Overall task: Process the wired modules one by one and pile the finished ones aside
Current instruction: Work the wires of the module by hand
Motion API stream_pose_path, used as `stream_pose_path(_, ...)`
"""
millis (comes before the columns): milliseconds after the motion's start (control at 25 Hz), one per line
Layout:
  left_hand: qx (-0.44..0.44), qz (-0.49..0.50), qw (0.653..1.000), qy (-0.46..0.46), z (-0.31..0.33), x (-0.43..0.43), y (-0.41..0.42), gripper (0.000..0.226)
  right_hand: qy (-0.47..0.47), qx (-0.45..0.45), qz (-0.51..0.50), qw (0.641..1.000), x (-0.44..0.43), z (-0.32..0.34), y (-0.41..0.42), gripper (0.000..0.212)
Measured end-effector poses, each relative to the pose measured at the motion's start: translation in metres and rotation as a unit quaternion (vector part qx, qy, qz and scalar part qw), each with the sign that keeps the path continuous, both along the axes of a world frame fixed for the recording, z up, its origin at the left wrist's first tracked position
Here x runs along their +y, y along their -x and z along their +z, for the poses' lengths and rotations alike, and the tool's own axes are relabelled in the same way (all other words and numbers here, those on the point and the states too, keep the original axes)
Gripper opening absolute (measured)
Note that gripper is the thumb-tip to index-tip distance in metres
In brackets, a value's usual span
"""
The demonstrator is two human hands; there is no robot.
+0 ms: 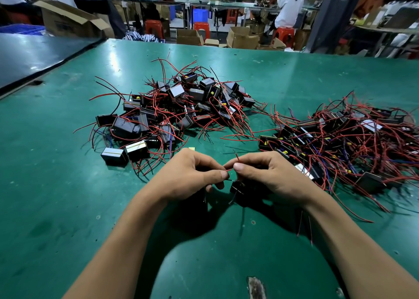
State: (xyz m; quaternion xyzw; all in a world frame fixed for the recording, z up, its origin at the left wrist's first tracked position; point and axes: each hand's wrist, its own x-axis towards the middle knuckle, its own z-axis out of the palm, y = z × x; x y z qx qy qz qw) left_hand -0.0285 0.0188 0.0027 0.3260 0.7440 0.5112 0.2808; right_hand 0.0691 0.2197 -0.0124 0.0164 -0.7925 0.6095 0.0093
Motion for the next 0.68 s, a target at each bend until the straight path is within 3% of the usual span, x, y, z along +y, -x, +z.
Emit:
stream_pose_path(280,-0.004,-0.014,1.000,0.005,0.000,-0.003,0.002,0.007,0.063,-0.034,0.012,0.997,0.000,-0.002,0.001,0.006)
stream_pose_path(480,0.034,-0.005,0.999,0.026,0.002,-0.004,0.004,0.006,0.055,-0.052,-0.012,0.997,-0.002,-0.002,0.000,0.002)
stream_pose_path(680,0.047,0.020,0.997,0.053,0.000,-0.003,0.003,0.009,-0.170,0.062,-0.110,0.977,-0.017,-0.003,0.000,0.012)
